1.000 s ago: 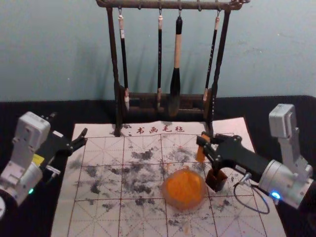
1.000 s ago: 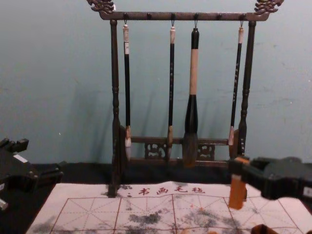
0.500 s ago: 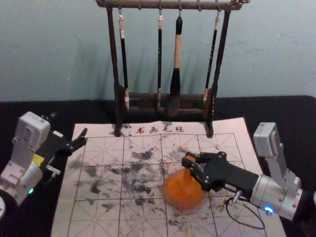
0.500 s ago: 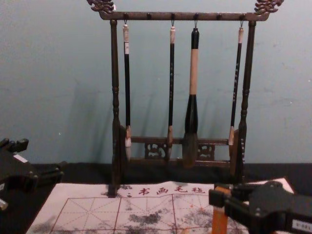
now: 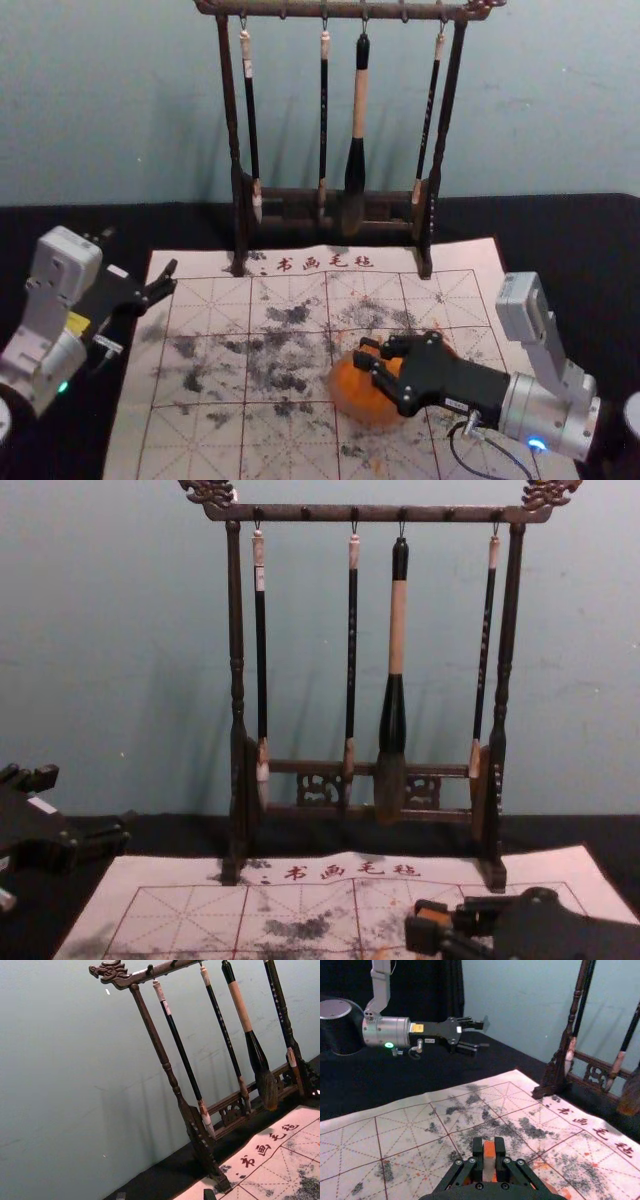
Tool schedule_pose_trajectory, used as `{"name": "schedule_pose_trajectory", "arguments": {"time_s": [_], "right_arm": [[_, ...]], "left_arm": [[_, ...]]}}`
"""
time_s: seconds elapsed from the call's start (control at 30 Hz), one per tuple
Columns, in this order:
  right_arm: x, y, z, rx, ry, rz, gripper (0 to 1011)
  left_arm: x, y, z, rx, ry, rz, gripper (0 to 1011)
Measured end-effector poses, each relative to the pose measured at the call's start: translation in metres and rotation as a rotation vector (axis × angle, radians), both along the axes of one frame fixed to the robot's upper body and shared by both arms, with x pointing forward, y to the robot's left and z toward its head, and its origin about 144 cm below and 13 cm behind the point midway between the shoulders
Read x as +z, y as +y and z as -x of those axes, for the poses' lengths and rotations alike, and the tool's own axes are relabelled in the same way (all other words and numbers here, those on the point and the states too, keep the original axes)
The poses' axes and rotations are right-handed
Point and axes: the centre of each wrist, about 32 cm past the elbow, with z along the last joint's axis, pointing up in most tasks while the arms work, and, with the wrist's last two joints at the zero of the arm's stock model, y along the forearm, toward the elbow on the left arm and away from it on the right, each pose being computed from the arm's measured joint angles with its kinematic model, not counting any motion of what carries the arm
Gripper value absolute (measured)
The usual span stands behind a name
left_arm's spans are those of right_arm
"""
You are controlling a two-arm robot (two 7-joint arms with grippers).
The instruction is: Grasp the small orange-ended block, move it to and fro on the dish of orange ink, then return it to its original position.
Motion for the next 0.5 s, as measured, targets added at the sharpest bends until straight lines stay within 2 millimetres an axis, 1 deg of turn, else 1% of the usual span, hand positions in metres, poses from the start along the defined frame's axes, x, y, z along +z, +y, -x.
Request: {"name": "schedule_pose_trajectory", "arguments": {"time_s": [0.5], "right_arm": [[-0.0066, 0.0048, -0.0069, 0.011, -0.003, 0.017, 88]], "left_arm": [[0.0, 0.0, 0.0, 0.0, 0.0, 0.0, 1001]]}}
